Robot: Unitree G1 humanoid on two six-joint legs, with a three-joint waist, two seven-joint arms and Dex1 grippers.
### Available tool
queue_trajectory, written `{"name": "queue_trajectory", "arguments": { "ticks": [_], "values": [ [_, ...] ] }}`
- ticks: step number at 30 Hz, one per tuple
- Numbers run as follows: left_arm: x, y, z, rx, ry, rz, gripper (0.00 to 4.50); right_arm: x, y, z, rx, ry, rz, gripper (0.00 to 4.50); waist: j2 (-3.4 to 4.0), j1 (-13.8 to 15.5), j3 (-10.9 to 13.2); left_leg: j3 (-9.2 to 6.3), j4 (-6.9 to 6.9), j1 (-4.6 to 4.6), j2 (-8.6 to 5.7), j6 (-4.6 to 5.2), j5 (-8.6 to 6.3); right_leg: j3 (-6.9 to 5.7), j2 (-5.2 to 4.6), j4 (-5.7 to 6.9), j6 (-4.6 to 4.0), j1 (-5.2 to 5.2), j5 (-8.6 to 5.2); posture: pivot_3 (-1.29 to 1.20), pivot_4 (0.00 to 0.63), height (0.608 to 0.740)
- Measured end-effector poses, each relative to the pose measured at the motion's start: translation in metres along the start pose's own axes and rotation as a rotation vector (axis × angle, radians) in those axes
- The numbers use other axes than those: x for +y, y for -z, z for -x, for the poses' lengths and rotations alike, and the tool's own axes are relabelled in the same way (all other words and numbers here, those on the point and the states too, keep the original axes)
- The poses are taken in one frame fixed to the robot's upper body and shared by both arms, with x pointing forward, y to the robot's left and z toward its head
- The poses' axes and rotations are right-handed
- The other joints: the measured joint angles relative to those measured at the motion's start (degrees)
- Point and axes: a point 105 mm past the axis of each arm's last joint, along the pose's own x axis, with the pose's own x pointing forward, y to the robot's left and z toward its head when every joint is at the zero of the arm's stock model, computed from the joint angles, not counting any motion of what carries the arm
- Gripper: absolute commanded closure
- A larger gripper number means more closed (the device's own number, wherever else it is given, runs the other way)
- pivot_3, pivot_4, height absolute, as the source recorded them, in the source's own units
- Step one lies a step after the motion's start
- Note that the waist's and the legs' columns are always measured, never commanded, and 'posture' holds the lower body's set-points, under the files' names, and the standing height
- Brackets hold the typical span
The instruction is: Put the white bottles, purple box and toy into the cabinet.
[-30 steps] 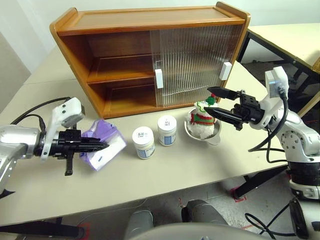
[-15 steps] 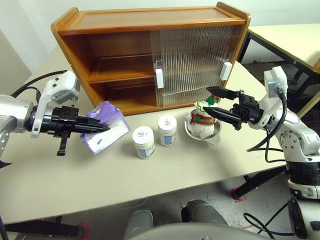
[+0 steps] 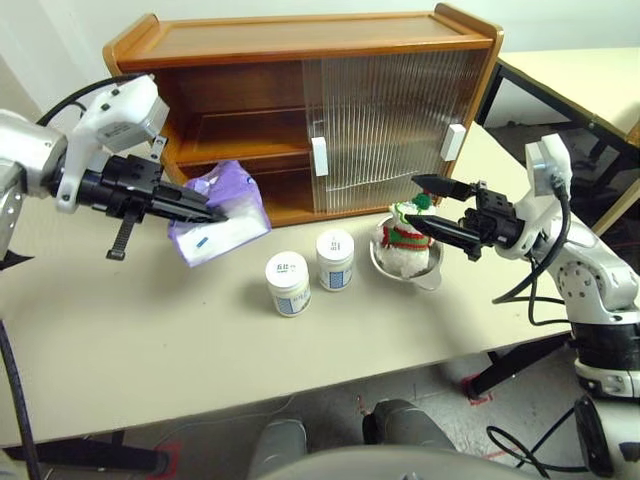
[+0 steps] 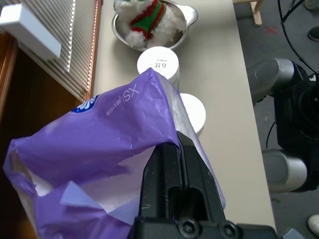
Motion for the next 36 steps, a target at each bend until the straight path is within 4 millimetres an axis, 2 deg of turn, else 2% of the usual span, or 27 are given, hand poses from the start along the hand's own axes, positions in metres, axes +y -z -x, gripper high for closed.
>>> {"name": "queue_trajectory", "arguments": {
  "ticks": [15,27,36],
  "values": [
    [0.022,-0.010,0.000,-0.022,-0.031,-0.126,4.46,0.000,0.001,0.000,0.003,-0.001,-0.001,0.00,0.00,-0.1,0.0,-0.01,-0.02,-0.03,-0.01,0.45,0.27,-0.01,0.00,0.00,0.24,0.05,0.08,-0.09,0.000,0.740],
    [0.049,0.012,-0.002,-0.006,-0.119,-0.241,4.46,0.000,0.002,-0.001,0.006,-0.004,-0.004,0.00,0.00,0.0,0.0,-0.03,-0.01,-0.03,-0.01,0.62,0.37,-0.03,0.01,-0.02,0.51,0.11,0.06,-0.09,0.000,0.740],
    [0.053,0.014,-0.012,-0.009,-0.108,-0.308,4.46,0.001,0.002,-0.001,0.007,-0.006,-0.005,0.00,0.00,0.0,0.0,0.07,0.03,-0.04,-0.08,0.74,0.43,-0.13,0.21,-0.08,1.20,0.21,0.01,-0.10,0.000,0.740]
  ]
}}
